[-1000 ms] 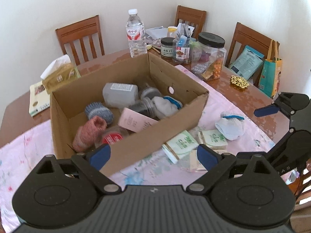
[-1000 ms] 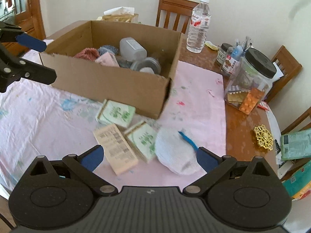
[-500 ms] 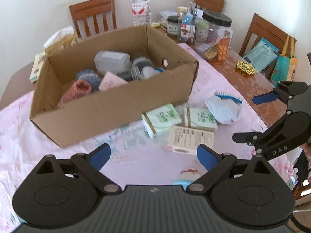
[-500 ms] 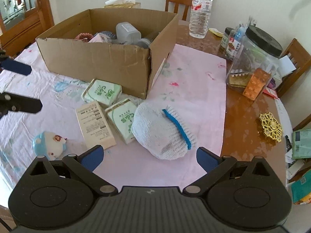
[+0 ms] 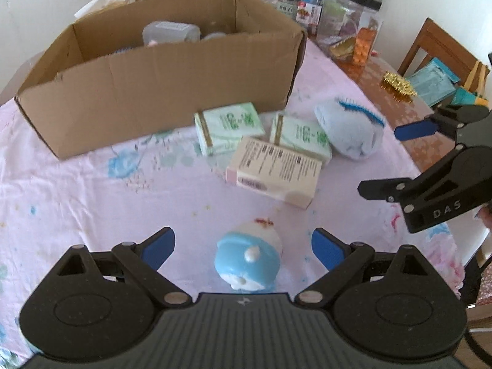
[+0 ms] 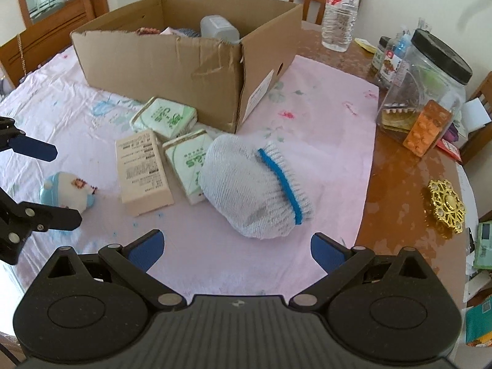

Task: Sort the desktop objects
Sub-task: 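Move the left tool to the snowman toy while the right moves to another glove, then grasp the blue-white snowman toy with the left gripper while the right grasps the white glove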

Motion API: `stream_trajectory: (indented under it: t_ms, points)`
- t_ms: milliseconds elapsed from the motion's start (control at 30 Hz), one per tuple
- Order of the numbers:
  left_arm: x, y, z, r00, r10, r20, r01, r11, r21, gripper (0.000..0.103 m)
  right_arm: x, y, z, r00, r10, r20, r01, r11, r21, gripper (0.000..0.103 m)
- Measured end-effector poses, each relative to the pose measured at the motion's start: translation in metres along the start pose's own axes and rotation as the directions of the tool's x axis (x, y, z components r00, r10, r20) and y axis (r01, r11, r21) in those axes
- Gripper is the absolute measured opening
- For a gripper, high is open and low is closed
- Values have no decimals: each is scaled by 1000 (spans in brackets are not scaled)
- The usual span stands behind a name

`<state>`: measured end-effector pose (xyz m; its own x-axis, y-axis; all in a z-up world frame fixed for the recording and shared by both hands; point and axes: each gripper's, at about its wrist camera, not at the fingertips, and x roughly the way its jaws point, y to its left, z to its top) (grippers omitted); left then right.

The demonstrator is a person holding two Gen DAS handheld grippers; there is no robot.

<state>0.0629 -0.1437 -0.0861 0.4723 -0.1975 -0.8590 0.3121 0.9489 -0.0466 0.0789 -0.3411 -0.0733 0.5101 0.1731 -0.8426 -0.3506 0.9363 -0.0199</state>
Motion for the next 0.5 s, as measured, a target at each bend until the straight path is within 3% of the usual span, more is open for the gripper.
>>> stream_trajectory:
  t_ms: [300,500]
  points:
    - [3,-5,-13,999,31,29,-32,999,27,92,3,-1,-1,1000,9,6,-9,1000,-17,103]
    - [7,-5,-15,999,20,26,-21,999,41,74,6,-4,2,1000,-2,10,2,999,-42,103]
